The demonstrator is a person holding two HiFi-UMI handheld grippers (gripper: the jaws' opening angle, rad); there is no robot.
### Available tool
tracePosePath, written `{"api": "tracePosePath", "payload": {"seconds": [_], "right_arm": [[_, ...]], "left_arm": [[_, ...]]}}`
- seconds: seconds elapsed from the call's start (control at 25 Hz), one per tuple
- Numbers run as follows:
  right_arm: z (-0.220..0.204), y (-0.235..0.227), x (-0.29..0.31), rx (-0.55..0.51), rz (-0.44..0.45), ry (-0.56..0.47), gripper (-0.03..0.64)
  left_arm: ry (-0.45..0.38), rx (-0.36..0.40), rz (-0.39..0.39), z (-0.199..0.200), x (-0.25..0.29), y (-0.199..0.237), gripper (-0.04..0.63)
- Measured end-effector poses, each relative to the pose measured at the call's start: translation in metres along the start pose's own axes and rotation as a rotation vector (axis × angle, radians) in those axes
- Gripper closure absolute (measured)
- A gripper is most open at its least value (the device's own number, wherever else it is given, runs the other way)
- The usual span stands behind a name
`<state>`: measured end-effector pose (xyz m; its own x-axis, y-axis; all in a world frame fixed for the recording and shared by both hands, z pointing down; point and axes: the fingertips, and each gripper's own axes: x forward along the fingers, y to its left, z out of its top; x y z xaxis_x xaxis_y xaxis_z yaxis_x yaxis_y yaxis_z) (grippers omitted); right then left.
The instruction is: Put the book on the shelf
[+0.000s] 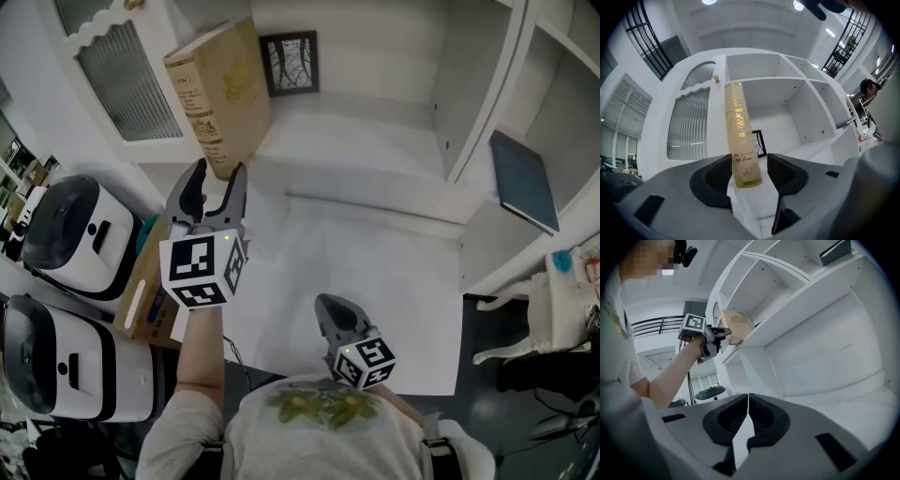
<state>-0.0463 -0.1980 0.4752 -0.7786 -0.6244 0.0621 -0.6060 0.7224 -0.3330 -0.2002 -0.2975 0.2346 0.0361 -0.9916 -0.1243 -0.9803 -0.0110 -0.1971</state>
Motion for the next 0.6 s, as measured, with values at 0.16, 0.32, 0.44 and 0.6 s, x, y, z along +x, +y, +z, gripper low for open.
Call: {"api": "tracePosePath", "payload": {"seconds": [0.16,0.32,0.44,0.6], "right_arm": [[-0.002,0.000,0.001,0.004,0.002,0.006,0.586],[-0.003,-0.002,0.002,0.001,-0.002,0.002,0.586],[-0.005,-0.003,0.002,0.003,-0.006,0.004,0.586],[-0.006,-0.003,0.002,0.009,-0.009,0.007,0.586]], "left_arm": [[0.011,-0.006,0.008,-0.008,0.003,0.001,0.359],[0.004,0.000,0.023,-0.008,0.006,0.004,0.362],[0.002,-0.006,0.031,-0.009,0.008,0.006,0.368],[0.006,-0.012,0.034,-0.010,0.013,0.006,0.370]]}}
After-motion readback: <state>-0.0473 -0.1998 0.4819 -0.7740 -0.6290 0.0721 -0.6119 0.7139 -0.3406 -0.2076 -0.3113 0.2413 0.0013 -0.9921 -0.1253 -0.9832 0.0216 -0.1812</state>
